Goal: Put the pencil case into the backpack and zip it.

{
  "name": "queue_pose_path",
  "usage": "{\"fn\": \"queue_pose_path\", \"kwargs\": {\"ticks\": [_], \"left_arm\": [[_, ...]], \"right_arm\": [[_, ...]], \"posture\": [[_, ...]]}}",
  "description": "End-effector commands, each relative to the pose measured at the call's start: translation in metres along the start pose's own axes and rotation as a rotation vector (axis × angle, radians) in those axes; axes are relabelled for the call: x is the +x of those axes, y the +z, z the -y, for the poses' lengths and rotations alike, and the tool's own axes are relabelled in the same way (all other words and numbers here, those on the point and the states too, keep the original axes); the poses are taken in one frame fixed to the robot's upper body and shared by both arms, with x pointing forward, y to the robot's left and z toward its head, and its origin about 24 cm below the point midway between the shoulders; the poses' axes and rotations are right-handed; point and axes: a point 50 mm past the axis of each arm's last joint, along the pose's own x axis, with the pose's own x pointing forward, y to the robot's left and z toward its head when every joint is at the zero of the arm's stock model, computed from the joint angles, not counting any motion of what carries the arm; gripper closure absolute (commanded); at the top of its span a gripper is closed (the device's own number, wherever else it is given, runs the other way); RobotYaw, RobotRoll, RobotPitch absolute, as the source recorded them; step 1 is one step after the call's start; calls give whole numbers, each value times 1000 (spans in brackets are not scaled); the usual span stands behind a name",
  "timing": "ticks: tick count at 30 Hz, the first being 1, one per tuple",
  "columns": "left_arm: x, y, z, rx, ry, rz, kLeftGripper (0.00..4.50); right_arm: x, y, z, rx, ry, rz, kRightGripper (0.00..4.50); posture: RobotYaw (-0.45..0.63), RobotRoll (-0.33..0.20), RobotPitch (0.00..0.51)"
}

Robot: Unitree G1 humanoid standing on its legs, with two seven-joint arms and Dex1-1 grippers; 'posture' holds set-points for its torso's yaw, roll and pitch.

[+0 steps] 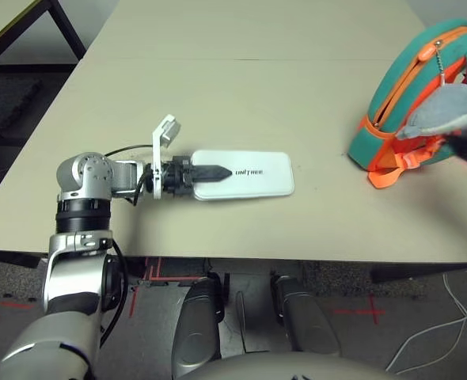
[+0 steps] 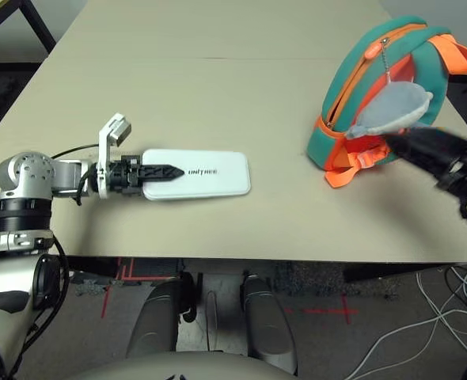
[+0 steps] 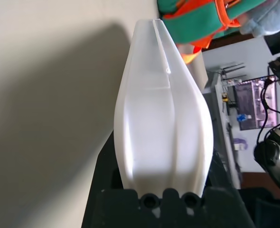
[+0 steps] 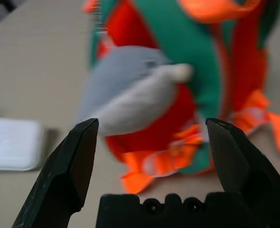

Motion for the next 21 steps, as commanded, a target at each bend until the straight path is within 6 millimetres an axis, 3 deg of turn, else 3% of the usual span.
{"fn": "queue_pose_path", "kwargs": {"ticks": [1,10,19,21], "left_arm": [[2,7,0,34,33,11,3273],[-9,4,-2,51,64,17,3274],[-12,-4,-4,41,75,22,3274],[-12,-4,-4,41,74,25,3274]], "right_arm": [[17,-9,15,-44,-22,5,0],[46,-29,26,-99,28,-87,0],[91,-21,28,-94,49,47,0],[95,-19,27,-82,61,61,376]], "posture": [[-170,0,163],[-108,0,168],[-68,0,165],[-64,0,164]]}}
